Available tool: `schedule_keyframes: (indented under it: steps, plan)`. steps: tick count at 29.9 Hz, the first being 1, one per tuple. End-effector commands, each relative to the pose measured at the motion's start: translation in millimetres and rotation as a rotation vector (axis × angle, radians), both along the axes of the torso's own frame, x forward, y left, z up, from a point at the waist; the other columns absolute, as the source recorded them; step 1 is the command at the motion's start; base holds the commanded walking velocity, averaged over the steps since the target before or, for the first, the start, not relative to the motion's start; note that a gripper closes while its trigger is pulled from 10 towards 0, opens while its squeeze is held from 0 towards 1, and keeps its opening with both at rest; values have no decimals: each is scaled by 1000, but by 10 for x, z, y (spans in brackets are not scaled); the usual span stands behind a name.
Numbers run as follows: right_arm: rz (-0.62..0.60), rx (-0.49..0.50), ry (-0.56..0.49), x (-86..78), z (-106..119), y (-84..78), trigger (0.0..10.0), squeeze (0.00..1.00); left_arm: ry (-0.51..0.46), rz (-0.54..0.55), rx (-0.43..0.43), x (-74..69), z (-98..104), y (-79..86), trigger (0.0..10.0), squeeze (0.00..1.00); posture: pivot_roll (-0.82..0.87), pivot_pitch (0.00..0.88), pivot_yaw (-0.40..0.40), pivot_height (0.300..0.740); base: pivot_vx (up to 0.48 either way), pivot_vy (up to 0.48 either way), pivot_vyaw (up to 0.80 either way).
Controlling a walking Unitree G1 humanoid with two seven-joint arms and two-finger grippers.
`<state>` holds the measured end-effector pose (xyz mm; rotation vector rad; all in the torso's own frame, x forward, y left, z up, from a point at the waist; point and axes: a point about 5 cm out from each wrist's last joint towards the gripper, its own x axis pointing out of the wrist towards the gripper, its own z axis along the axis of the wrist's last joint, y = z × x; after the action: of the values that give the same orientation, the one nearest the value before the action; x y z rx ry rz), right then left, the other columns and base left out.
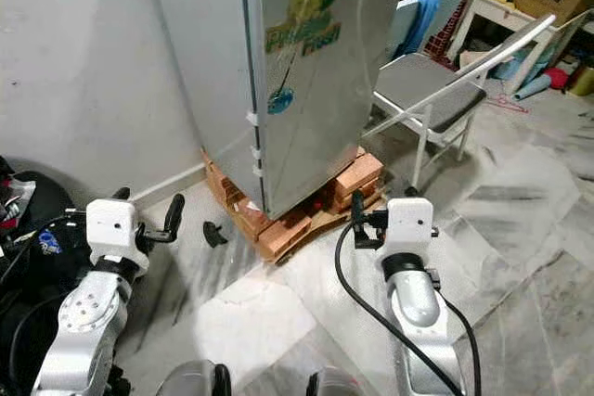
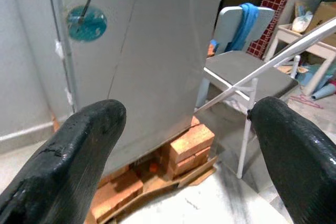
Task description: Restocking fridge
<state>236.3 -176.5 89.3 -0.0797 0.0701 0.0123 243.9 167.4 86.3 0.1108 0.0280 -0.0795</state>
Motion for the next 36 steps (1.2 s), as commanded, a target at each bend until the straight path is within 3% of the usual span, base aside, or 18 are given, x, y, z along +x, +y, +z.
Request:
schedule_keyframes:
  steps: [1, 10, 18, 24, 36]
  plan:
    - [38, -5, -13, 17, 62, 25, 10000, 0, 1, -19, 8, 26, 21, -52, 10000, 0, 41, 64, -10, 740, 0, 480, 0]
    - [99, 54, 4, 89, 68, 100, 10000, 0, -30, -46, -3, 31, 67, -129, 10000, 0, 51, 85, -29, 740, 27, 441, 0]
    - [135, 63, -2, 117, 69, 192, 10000, 0, -43, -81, -44, 70, 94, -252, 10000, 0, 55, 68, -43, 740, 328, 345, -730]
    - [133, 67, -1, 143, 81, 173, 10000, 0, -45, -101, -37, 48, 88, -279, 10000, 0, 54, 80, -45, 740, 452, 0, 0]
    - [144, 68, 13, 155, 44, 216, 10000, 0, -47, -154, -58, 58, 93, -447, 10000, 0, 57, 86, -52, 740, 480, 0, -741]
